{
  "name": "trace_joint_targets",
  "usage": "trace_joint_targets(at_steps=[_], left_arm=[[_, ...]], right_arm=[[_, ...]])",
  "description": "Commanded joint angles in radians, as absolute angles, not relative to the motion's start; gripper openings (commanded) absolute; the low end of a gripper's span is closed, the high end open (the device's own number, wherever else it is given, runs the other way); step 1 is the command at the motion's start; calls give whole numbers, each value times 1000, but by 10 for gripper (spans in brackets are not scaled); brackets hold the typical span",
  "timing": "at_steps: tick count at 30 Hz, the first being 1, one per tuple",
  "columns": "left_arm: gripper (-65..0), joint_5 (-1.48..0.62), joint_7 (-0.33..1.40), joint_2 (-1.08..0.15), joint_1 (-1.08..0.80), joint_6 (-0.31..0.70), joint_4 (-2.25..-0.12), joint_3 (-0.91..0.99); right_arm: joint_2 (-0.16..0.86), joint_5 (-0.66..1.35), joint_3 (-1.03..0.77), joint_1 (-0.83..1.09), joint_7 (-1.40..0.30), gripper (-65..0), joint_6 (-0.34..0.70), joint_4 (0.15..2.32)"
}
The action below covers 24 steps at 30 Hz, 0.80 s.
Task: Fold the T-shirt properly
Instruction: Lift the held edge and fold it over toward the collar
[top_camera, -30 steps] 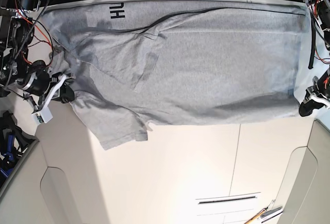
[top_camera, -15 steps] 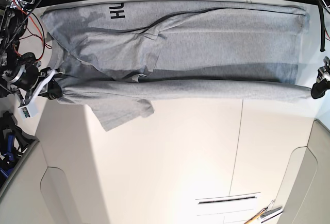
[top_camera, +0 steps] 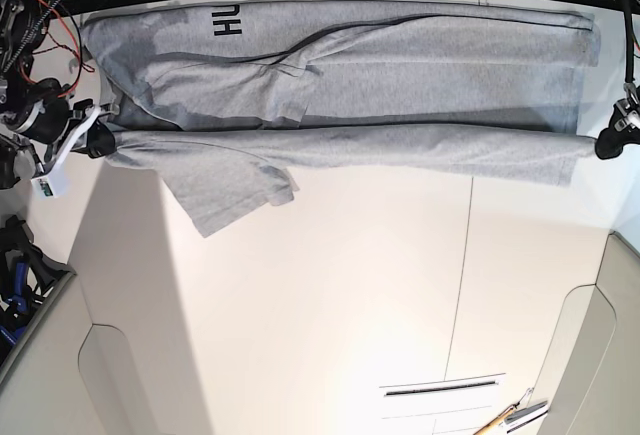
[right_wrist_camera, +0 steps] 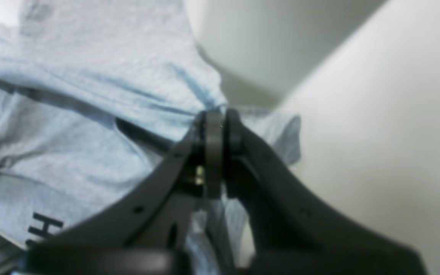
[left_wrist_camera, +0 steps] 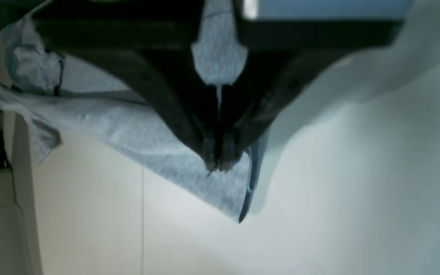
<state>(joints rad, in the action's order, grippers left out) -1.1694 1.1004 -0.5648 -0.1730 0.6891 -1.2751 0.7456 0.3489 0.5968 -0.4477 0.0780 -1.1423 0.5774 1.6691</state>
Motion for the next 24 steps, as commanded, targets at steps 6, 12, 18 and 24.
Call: trace_joint_targets(at_steps=[6,12,18,24], left_arm=[[-650,-1193,1106,-591,-187,698,-1298,754],[-650,-1195,1144,-594,-189,698,-1298,755],[-650,-1234,1199,-593,-189,698,-1298,788],[-650,-1317,1272,-594,-204,698,-1298,814]], right_arm=[[369,606,-459,67,-1131,-650,579,1687],[369,571,-459,67,-1135,-650,579,1687],[369,557,-459,68,-1141,-650,572,1687],[368,557,-459,67,-1145,-650,573,1687]])
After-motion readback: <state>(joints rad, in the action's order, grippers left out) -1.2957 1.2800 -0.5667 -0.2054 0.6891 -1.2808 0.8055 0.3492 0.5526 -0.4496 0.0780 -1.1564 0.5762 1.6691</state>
